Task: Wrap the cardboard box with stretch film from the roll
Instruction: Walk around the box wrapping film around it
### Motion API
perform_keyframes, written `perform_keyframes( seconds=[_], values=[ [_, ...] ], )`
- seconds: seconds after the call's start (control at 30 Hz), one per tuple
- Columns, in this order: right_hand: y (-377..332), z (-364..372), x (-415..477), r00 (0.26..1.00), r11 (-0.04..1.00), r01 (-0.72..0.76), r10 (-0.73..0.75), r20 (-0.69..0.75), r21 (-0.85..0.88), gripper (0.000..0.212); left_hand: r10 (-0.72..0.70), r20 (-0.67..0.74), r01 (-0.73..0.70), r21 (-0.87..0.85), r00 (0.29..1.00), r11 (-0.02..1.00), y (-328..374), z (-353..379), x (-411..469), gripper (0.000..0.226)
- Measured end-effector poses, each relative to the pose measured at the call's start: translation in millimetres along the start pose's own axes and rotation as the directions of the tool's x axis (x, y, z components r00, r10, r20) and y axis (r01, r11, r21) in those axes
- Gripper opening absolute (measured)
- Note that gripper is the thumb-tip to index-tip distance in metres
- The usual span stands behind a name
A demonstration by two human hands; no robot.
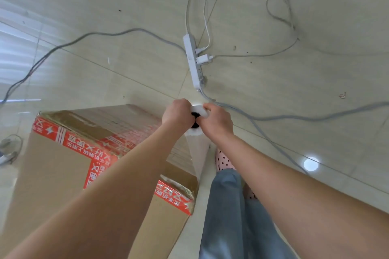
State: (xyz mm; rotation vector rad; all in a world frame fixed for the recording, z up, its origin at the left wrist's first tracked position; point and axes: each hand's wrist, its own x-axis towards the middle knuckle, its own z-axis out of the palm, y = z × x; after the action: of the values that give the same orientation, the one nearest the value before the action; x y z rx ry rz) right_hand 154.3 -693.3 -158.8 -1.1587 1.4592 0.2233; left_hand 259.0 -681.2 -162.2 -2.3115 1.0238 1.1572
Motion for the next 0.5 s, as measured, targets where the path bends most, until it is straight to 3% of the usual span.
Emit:
perform_keyframes(
  seconds=[0.13,0.23,0.33,0.43,0.5],
  values=[
    [-14.3,14.2,2.4,0.997,0.986,-0.073,0.075,-0.011,0.152,0.05,-0.179,-0.037,0.161,-0.29,0.983,0.943,-15.9,-5.3,3.0,0.014],
    [-20.5,23.3,10.6,0.99,0.975,-0.14,0.137,0.028,0.174,0.024,-0.261,0.011,0.245,-0.385,0.965,0.89,-23.2,-4.2,-0.8,0.012],
    [-24.3,23.7,14.9,0.994,0.99,-0.109,0.106,0.035,0.093,0.016,-0.159,0.04,0.164,-0.298,0.986,0.94,-25.8,-8.8,1.0,0.013],
    [-27.6,17.1,15.3,0.993,0.991,-0.109,0.104,0.064,0.079,0.013,0.025,0.031,-0.02,-0.148,0.999,0.989,-20.6,-20.0,9.1,0.047],
    [-27.1,15.2,18.8,0.99,0.989,-0.116,0.108,0.089,0.088,0.018,0.111,0.056,-0.114,0.047,0.992,0.992,-13.8,-24.8,16.5,0.053]
  ],
)
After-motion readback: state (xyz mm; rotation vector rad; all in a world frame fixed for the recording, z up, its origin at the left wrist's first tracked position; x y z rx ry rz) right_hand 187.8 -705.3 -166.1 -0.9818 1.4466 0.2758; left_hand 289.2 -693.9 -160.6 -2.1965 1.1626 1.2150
